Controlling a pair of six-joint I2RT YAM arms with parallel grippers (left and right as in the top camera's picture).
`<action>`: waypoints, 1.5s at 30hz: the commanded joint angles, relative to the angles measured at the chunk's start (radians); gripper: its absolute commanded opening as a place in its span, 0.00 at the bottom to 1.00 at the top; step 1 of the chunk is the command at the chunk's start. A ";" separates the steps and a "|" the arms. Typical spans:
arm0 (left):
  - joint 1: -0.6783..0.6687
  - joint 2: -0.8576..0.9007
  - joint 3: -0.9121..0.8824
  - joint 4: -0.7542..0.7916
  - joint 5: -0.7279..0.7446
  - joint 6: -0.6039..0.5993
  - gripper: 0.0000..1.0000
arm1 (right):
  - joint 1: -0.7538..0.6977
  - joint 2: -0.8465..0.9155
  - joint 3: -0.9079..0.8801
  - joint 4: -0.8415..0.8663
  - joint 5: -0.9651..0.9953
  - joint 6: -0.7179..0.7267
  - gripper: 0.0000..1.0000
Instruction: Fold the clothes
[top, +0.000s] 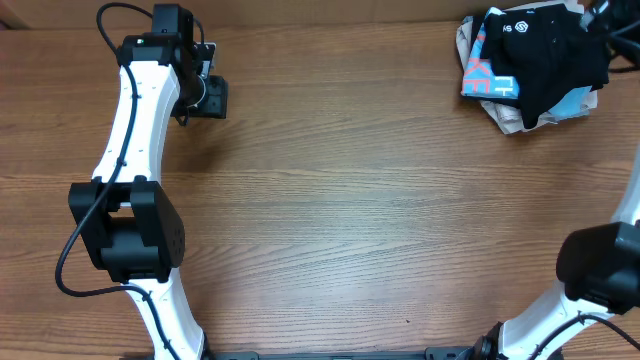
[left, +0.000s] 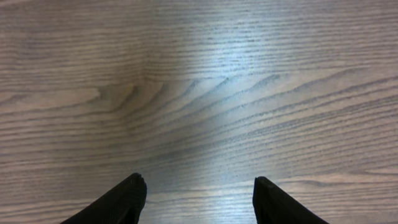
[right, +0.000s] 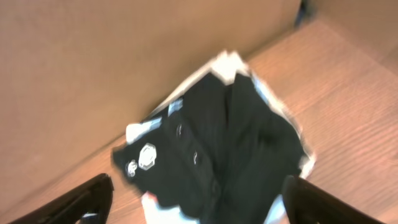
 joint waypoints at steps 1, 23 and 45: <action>0.005 0.013 0.014 0.010 0.015 0.009 0.59 | 0.025 0.066 0.016 0.070 0.130 -0.114 1.00; 0.005 0.013 0.014 0.018 -0.004 0.009 1.00 | 0.031 0.262 0.114 -0.051 0.218 -0.137 1.00; 0.004 0.013 0.014 0.018 0.017 0.009 1.00 | 0.102 -0.246 0.565 -0.369 -0.513 -0.137 1.00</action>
